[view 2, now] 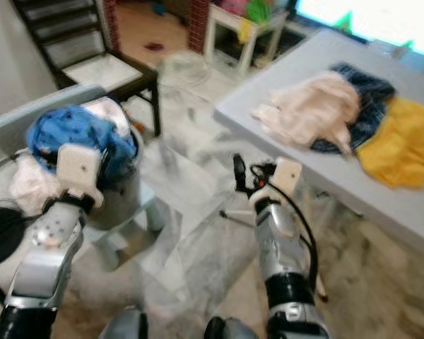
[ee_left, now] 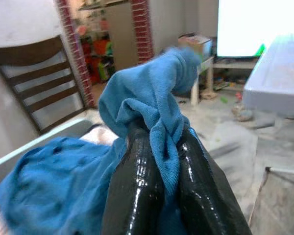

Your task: Hang hanger

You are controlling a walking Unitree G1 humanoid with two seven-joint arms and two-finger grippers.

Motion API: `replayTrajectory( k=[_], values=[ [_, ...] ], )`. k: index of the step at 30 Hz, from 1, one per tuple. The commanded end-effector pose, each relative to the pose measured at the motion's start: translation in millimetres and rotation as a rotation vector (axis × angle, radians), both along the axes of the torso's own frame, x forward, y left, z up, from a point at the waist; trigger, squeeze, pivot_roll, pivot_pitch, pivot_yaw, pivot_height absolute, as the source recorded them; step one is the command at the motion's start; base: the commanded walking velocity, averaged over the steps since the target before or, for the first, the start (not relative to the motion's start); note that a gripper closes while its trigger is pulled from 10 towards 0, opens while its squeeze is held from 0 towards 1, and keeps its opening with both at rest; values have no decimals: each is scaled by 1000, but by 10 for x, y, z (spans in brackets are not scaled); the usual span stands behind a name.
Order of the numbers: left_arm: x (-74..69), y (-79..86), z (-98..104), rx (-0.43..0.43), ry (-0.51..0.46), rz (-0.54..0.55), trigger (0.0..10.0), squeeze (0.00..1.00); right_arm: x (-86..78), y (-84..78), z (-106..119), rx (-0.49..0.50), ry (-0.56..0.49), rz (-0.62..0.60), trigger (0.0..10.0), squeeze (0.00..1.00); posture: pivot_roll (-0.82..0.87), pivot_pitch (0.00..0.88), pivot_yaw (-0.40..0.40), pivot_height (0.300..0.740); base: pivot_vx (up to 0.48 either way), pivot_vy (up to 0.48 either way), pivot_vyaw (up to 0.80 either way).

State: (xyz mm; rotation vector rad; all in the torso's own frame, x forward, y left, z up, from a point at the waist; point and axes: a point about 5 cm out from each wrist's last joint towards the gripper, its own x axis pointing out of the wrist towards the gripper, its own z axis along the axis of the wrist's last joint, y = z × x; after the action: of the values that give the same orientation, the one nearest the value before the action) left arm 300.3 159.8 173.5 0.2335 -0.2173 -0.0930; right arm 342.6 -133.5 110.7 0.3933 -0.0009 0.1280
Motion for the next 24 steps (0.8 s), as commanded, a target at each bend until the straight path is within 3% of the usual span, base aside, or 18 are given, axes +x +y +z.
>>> replayTrajectory(
  k=[1,12,24],
  values=[
    [-6,-17,-1,-28,1,-14,10000,0,12,1,43,-35,-16,5,10000,0,283,221,-124,740,0,0,0],
    [64,-104,76,-163,-17,-71,10000,0,36,-23,30,-53,0,0,10000,0,286,241,-134,740,22,0,-800],
    [78,-189,94,-170,0,-137,10000,0,-4,-48,-14,-53,8,-36,10000,0,276,240,-111,740,257,0,-800]
  ],
)
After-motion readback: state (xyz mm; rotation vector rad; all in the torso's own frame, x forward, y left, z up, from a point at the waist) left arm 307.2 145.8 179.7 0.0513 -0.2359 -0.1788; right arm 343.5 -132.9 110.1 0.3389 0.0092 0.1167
